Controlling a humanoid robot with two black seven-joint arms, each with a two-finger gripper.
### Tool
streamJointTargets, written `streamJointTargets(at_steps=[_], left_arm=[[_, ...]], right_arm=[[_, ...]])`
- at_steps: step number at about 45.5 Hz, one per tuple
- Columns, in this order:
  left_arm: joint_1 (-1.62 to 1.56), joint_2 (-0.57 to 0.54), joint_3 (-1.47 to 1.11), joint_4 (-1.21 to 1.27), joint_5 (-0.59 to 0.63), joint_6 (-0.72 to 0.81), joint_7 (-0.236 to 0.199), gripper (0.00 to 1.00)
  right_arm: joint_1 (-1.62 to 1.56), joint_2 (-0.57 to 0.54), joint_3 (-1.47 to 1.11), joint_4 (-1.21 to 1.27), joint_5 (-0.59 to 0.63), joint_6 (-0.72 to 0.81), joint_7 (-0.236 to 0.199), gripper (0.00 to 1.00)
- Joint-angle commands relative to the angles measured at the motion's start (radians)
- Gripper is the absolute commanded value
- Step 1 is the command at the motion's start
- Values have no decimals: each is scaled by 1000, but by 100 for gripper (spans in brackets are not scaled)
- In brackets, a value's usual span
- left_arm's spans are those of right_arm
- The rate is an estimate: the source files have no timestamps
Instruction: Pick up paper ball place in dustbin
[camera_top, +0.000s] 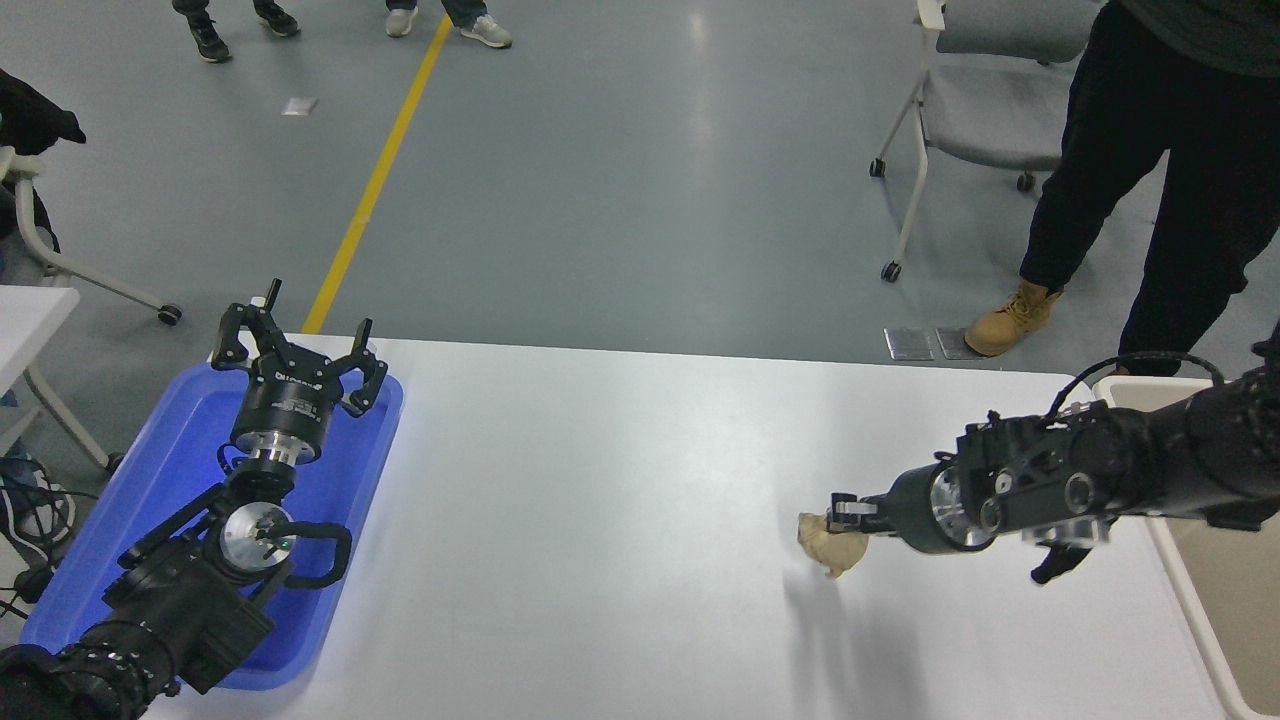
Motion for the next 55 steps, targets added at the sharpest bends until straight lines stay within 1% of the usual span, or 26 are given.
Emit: streamJointTargets(at_steps=[1,15,25,33,39,55], left_arm=[[0,0,0,0,0,0,0,100],[0,0,0,0,0,0,0,100],[0,0,0,0,0,0,0,100],[0,0,0,0,0,0,0,100],[0,0,0,0,0,0,0,100],[0,0,0,0,0,0,0,100]], right_arm=[[229,-72,-56,66,-1,124,-1,0],[468,-108,-133,63,-4,303,-1,0],[585,-127,-171,63,-16,377,-1,0],[689,-160,-182,62,-61,454,-1,0],[731,-178,-182,62,-82,483,-1,0],[729,-183,-188,60,-90,483,-3,0]])
